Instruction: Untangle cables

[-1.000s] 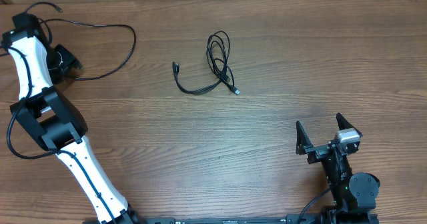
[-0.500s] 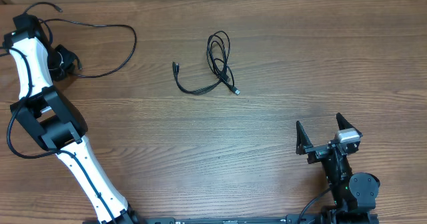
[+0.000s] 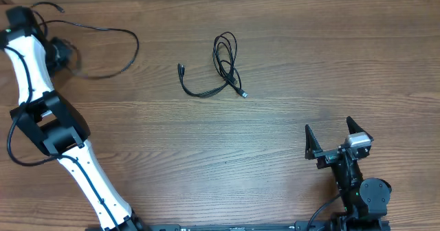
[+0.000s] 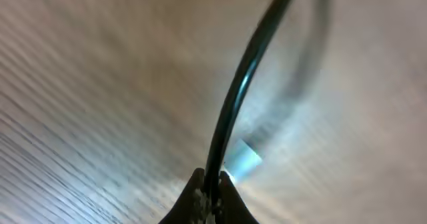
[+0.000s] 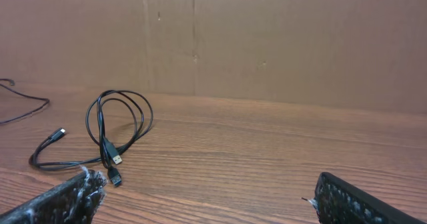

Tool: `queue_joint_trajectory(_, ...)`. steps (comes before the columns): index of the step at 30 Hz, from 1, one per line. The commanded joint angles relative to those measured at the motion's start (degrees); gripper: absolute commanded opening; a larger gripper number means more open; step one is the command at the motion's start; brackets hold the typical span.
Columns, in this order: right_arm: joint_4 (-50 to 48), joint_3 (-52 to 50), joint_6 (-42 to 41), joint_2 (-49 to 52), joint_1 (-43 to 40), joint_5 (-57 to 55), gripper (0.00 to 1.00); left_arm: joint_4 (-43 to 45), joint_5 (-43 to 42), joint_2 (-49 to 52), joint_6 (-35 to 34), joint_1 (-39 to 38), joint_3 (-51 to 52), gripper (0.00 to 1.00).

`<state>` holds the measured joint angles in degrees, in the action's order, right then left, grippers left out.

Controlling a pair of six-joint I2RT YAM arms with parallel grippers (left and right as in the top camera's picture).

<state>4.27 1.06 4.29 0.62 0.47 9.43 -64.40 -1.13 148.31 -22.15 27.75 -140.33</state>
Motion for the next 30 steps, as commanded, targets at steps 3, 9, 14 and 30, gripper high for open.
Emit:
queue_joint_trajectory(3,-0.2,-0.6,0.1,-0.5,0.2,-0.4,1.00,1.7,-0.6,-0.7,-0.2,1.5,-16.9,0.04)
queue_joint_trajectory(9,-0.2,-0.6,0.1,-0.5,0.2,-0.4,1.00,2.1,-0.8,-0.6,-0.2,1.6,-19.6,0.17)
queue_joint_trajectory(14,-0.2,-0.6,0.1,-0.5,0.2,-0.4,1.00,2.2,-0.8,-0.3,-0.1,1.5,-16.5,0.39)
queue_joint_trajectory(30,-0.2,-0.6,0.1,-0.5,0.2,-0.4,1.00,-6.3,-0.4,-0.3,5.2,1.2,-10.1,0.33)
